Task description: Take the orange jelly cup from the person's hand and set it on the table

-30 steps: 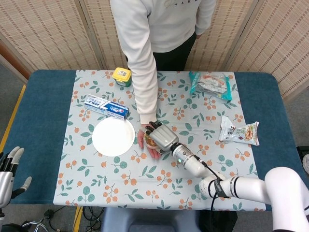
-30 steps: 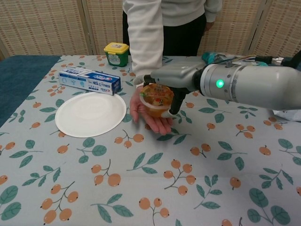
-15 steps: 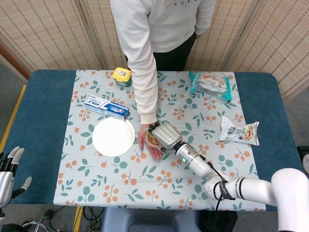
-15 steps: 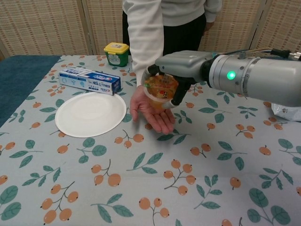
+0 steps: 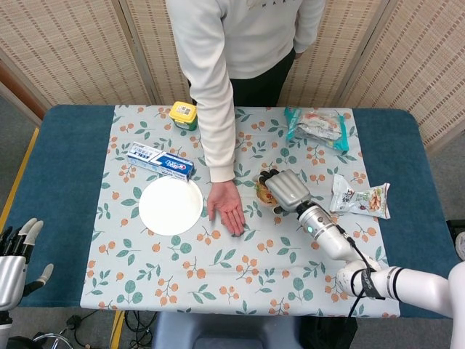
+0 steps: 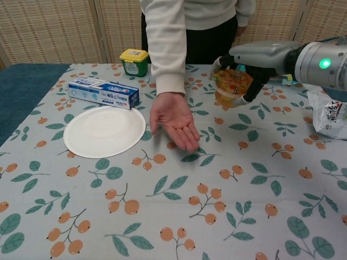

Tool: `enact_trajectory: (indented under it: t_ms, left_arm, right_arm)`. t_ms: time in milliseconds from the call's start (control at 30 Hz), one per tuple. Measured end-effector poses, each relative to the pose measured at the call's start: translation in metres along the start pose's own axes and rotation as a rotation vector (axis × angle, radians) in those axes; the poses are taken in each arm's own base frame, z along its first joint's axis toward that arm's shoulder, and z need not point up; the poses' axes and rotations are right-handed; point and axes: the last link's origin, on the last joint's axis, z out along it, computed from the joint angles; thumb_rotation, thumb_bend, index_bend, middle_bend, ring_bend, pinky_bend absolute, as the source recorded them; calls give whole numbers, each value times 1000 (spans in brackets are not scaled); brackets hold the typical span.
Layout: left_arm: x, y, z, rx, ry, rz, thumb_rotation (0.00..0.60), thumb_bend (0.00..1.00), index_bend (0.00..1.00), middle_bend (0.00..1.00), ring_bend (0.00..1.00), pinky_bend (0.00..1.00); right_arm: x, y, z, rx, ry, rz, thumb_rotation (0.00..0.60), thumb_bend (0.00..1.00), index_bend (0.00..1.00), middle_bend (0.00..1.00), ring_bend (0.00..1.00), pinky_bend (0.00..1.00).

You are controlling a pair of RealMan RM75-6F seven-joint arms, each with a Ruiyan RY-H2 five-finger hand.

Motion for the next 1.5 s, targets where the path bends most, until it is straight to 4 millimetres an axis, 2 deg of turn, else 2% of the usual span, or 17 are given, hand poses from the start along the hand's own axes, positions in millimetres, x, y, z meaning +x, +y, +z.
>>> enact_trajectory:
  t_ms: [300, 367, 467, 600, 667, 900, 967, 1033, 1167, 1300, 1500]
  left_arm:
    - [0, 0, -1, 2, -4, 5, 600, 278, 38, 39, 111, 64]
    - [0, 0, -1, 4, -5, 6, 600, 278, 39, 38, 111, 64]
    - [0, -1, -2, 7, -7, 9, 600, 278, 38, 39, 111, 64]
    - [0, -1, -1, 8, -7, 7, 600, 278, 38, 39, 111, 63]
    - [0, 0, -1, 6, -8, 8, 600, 278, 38, 39, 111, 64]
    - [0, 0, 0, 4, -8, 9, 600, 278, 38, 39, 111, 64]
    - [0, -1, 1, 6, -12, 11, 600, 278, 37, 39, 111, 63]
    - [1, -1, 3, 6, -11, 11, 600, 278, 37, 39, 111, 63]
    - [1, 0, 6, 2, -9, 13, 600, 278, 37, 39, 111, 64]
    - [0, 1, 8, 0, -16, 14, 600, 278, 37, 38, 111, 63]
    - [-1, 5, 14, -7, -10, 18, 600, 278, 37, 39, 111, 64]
  right_arm:
    - [-38, 12, 11, -44, -102, 7, 600, 366, 416, 323, 270, 522]
    - [-43, 13, 13, -49, -115, 13, 600, 359, 368, 290, 232, 495]
    - [-49, 14, 15, -57, -128, 20, 600, 348, 206, 214, 158, 428]
    - [-50, 16, 13, -63, -153, 38, 600, 334, 49, 129, 75, 328]
    - [-47, 17, 11, -65, -159, 47, 600, 329, 5, 107, 50, 293]
    - [-35, 26, -1, -77, -123, 69, 600, 326, 0, 96, 40, 272]
    - [-30, 29, -7, -84, -98, 78, 600, 318, 0, 127, 41, 272]
    - [-24, 36, -17, -96, -57, 82, 600, 305, 27, 187, 59, 272]
    - [-10, 54, -47, -140, 28, 80, 600, 302, 96, 235, 93, 272]
    - [0, 78, -90, -210, 102, 68, 600, 309, 156, 271, 127, 272]
    - [-1, 100, -154, -304, 184, 67, 600, 322, 202, 308, 159, 272]
